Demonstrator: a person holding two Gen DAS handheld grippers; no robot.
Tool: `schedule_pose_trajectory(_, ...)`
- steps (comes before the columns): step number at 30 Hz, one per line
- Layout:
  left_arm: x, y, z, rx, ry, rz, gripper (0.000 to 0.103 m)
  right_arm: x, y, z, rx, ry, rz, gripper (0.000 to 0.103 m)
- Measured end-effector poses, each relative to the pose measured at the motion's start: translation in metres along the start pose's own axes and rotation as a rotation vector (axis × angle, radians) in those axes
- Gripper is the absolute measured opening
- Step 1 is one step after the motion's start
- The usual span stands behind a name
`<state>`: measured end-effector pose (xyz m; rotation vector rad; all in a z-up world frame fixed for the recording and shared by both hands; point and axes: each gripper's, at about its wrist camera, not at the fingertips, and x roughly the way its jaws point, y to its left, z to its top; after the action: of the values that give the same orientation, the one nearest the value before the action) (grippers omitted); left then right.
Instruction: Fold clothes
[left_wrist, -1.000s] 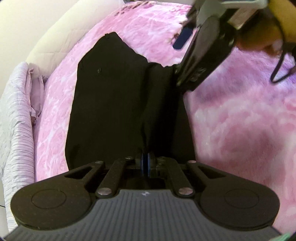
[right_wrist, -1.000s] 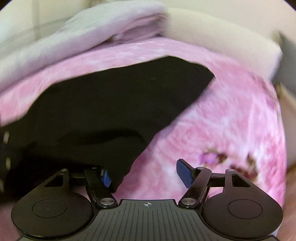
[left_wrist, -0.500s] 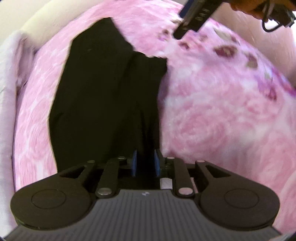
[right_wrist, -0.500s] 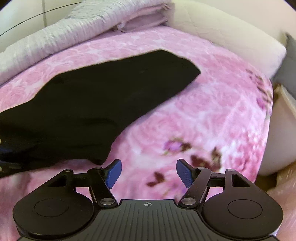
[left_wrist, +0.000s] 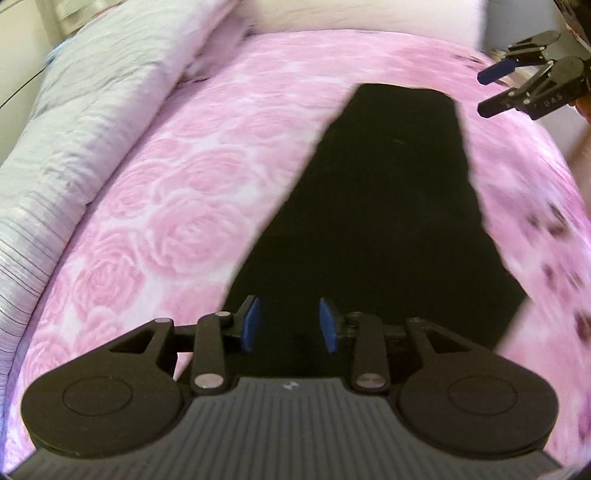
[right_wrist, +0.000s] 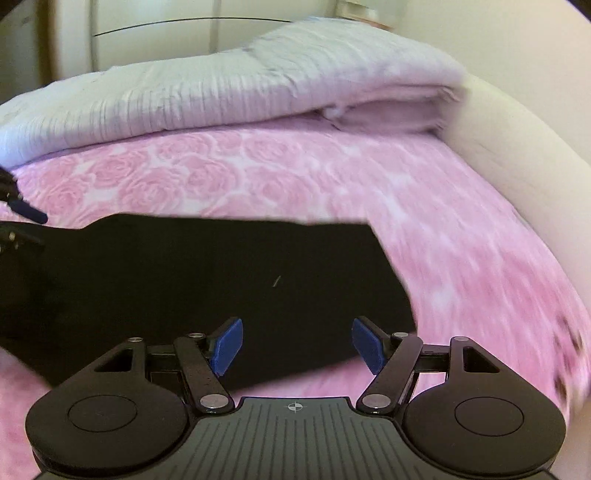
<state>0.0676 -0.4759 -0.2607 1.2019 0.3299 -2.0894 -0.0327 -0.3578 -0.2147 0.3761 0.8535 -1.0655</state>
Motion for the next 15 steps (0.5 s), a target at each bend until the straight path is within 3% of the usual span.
schedule_pose_trajectory(6,0.073,0.026,0.033,-0.158,0.087,-0.003,0.031,0.114,-0.097,0.063,0.023,0.038,0.099,0.07)
schedule_pose_trajectory(11,0.109,0.018,0.028,-0.147,0.213,0.011,0.027,0.192,-0.153,0.082,0.103,0.127,0.246,0.069)
schedule_pose_trajectory(12,0.11,0.018,0.029,-0.147,0.216,0.02,0.023,0.202,-0.159,0.081,0.134,0.152,0.291,0.053)
schedule_pose_trajectory(13,0.108,0.018,0.032,-0.15,0.218,0.03,0.017,0.209,-0.164,0.08,0.159,0.173,0.332,0.028)
schedule_pose_trajectory(14,0.106,0.019,0.036,-0.151,0.212,0.042,0.004,0.209,-0.166,0.079,0.161,0.177,0.346,0.028)
schedule_pose_trajectory(15,0.104,0.022,0.042,-0.148,0.193,0.062,0.001,0.203,-0.164,0.081,0.126,0.16,0.334,0.021)
